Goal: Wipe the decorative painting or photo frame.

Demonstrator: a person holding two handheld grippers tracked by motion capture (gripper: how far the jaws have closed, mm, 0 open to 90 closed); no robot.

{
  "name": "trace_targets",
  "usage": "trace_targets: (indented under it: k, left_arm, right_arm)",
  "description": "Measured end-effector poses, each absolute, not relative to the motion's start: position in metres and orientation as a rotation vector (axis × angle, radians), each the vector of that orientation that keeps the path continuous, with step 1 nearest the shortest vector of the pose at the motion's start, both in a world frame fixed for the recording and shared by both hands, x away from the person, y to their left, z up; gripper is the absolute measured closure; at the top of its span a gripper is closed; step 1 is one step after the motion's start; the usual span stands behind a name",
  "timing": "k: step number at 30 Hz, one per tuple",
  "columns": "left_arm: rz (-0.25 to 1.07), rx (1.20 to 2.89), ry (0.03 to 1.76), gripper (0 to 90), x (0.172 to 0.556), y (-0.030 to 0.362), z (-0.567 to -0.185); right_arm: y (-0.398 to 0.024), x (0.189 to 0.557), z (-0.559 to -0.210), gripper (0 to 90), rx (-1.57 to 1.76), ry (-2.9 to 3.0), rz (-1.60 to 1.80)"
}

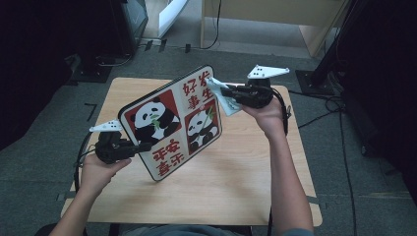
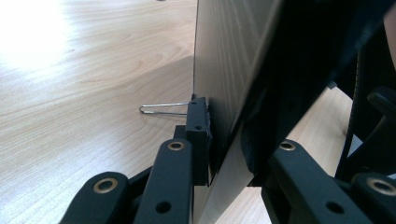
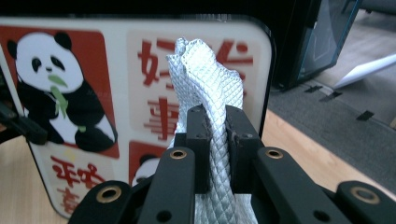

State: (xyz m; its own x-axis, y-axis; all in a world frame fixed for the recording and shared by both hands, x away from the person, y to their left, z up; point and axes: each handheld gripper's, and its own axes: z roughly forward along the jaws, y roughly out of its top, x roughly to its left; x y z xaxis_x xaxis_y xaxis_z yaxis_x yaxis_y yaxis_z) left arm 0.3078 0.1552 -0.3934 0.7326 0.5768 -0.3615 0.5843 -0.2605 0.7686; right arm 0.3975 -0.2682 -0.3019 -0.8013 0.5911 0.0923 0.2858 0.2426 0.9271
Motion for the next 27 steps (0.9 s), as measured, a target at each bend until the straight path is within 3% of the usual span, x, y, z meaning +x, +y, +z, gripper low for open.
trace_targets:
  k: [10,27]
  left_arm:
    - [0.009,1.931,0.888,79.6,0.307,0.155,-0.394]
    - [0.017,1.960,0.862,80.3,0.307,0.155,-0.392]
  right_arm:
    - [-0.248,0.398,-0.285,82.2,0.730,2.167,1.590]
    - [-0.244,0.419,-0.313,82.1,0.802,2.172,1.511]
